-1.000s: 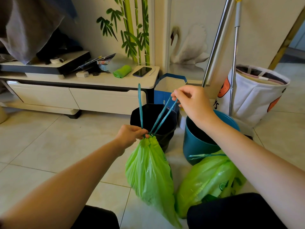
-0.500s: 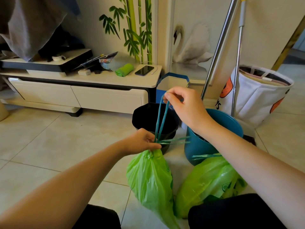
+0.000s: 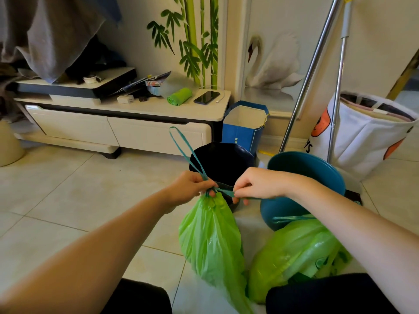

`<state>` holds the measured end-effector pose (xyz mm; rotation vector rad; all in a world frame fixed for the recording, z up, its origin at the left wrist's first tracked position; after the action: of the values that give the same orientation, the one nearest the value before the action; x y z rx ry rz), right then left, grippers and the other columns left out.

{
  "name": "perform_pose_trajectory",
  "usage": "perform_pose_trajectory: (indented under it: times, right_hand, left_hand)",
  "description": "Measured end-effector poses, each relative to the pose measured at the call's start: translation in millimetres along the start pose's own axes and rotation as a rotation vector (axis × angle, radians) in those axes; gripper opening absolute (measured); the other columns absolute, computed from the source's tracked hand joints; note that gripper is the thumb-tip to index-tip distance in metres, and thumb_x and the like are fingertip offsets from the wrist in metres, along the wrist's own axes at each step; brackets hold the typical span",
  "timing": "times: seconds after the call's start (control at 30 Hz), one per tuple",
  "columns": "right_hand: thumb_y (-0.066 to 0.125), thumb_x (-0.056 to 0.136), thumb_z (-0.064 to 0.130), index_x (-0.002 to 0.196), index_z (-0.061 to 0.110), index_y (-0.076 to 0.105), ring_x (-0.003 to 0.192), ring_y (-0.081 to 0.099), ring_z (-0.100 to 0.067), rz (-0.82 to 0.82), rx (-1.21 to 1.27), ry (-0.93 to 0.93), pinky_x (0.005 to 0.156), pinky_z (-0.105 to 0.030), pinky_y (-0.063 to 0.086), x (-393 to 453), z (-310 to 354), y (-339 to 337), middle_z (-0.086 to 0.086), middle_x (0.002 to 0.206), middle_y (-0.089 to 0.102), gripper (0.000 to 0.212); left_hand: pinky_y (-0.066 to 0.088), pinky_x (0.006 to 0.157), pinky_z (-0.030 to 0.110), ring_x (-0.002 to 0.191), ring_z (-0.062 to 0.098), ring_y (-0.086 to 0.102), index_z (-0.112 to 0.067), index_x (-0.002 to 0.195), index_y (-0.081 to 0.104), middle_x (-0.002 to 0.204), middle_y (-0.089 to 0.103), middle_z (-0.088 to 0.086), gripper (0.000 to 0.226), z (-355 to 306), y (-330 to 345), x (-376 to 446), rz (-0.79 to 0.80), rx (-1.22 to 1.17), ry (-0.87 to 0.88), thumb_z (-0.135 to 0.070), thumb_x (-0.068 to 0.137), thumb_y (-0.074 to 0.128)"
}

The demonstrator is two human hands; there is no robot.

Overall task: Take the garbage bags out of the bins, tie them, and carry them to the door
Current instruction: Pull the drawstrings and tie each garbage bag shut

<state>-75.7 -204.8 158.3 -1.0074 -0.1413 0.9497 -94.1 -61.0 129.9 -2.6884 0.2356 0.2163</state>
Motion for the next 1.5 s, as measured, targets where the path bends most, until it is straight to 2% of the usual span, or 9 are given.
perform_pose_trajectory:
  times: [0.1, 0.17, 0.3, 0.47, 0.63, 0.83, 0.93, 1.2, 1.5]
  right_hand:
    - [0.049, 0.093, 0.042, 0.09, 0.027, 0.076, 0.078, 0.066, 0.004, 0.22, 0.038, 0.088, 0.072, -0.008, 0.047, -0.3, -9.9, 26.0, 0.013, 0.086, 0.074, 0.031]
    - [0.045, 0.095, 0.043, 0.098, 0.018, 0.075, 0.097, 0.068, -0.01, 0.125, 0.139, 0.13, 0.086, -0.019, 0.05, 6.1, -18.9, 24.0, 0.004, 0.1, 0.075, 0.039]
    - [0.064, 0.088, 0.021, 0.108, 0.012, 0.07, 0.095, 0.068, -0.02, -0.146, 0.263, 0.047, 0.088, -0.033, 0.055, 19.5, -19.1, 16.7, -0.007, 0.102, 0.073, 0.023]
    - [0.072, 0.081, 0.016, 0.109, 0.017, 0.069, 0.085, 0.066, -0.01, -0.234, 0.412, -0.044, 0.081, -0.034, 0.056, 36.8, -4.8, 25.3, -0.002, 0.094, 0.071, 0.028]
    - [0.072, 0.08, 0.023, 0.093, 0.013, 0.073, 0.093, 0.069, -0.027, -0.187, 0.38, -0.07, 0.086, -0.049, 0.056, 51.3, 0.3, 35.9, -0.013, 0.095, 0.073, 0.016]
    - [0.073, 0.078, 0.025, 0.09, 0.015, 0.072, 0.088, 0.069, -0.023, -0.141, 0.355, -0.055, 0.081, -0.04, 0.059, 64.2, 4.5, 43.2, -0.01, 0.092, 0.073, 0.016]
    - [0.069, 0.083, 0.018, 0.084, 0.023, 0.069, 0.075, 0.066, -0.011, -0.14, 0.343, -0.053, 0.064, -0.02, 0.055, 67.2, 4.6, 43.9, 0.003, 0.083, 0.069, 0.005]
    - [0.07, 0.082, 0.018, 0.076, 0.029, 0.064, 0.066, 0.063, -0.002, -0.145, 0.362, -0.048, 0.056, -0.014, 0.054, 67.1, 2.7, 40.6, 0.004, 0.081, 0.065, 0.014]
    - [0.068, 0.085, 0.024, 0.07, 0.031, 0.063, 0.058, 0.06, 0.002, -0.16, 0.411, -0.019, 0.05, -0.01, 0.046, 68.0, 0.8, 43.0, 0.005, 0.071, 0.061, 0.016]
  left_hand:
    - [0.047, 0.097, 0.048, 0.087, 0.016, 0.061, -0.01, 0.074, 0.075, 0.085, 0.075, 0.008, 0.023, 0.5, -0.2, -2.2, 0.012, -0.012, 0.03, -0.021, 0.09, 0.062]
    - [0.046, 0.097, 0.05, 0.088, 0.02, 0.06, -0.008, 0.074, 0.075, 0.093, 0.074, 0.016, 0.023, 1.0, -2.0, -2.6, 0.023, 0.002, 0.048, -0.02, 0.089, 0.063]
    - [0.047, 0.084, 0.035, 0.082, 0.009, 0.058, -0.009, 0.079, 0.075, 0.084, 0.071, 0.003, 0.018, -3.9, -2.0, -7.6, 0.087, 0.061, 0.099, -0.016, 0.09, 0.063]
    - [0.05, 0.085, 0.022, 0.088, 0.013, 0.063, 0.003, 0.092, 0.071, 0.09, 0.07, 0.009, 0.014, -9.9, -2.1, -13.8, 0.09, 0.076, 0.141, -0.008, 0.088, 0.064]
    - [0.051, 0.077, 0.019, 0.082, 0.011, 0.063, 0.004, 0.093, 0.071, 0.088, 0.07, 0.011, 0.015, -12.7, -4.0, -18.1, 0.092, 0.146, 0.161, -0.008, 0.086, 0.066]
    - [0.05, 0.072, 0.01, 0.071, -0.004, 0.063, -0.003, 0.089, 0.072, 0.08, 0.07, 0.003, 0.008, -9.2, -15.1, -19.8, 0.06, 0.19, 0.16, -0.008, 0.085, 0.067]
    - [0.048, 0.071, 0.007, 0.071, -0.009, 0.062, -0.004, 0.087, 0.071, 0.079, 0.068, -0.004, 0.006, -8.7, -18.0, -20.1, 0.052, 0.235, 0.177, -0.006, 0.083, 0.069]
    - [0.054, 0.078, 0.037, 0.085, 0.025, 0.065, 0.0, 0.087, 0.066, 0.088, 0.07, 0.01, 0.017, -9.3, -21.4, -14.3, -0.084, 0.486, 0.244, -0.007, 0.075, 0.076]
    - [0.051, 0.064, 0.039, 0.076, 0.027, 0.06, -0.017, 0.085, 0.058, 0.084, 0.066, 0.002, 0.013, -16.9, -14.5, -18.4, -0.143, 0.822, 0.354, -0.027, 0.078, 0.064]
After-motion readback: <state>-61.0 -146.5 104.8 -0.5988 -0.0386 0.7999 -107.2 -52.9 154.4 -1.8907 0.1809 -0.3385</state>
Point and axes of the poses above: each hand's wrist, its own x-axis towards the middle knuckle, its own y-axis out of the palm, z = x × y, the point moved 8 cm from there along x, towards the middle knuckle
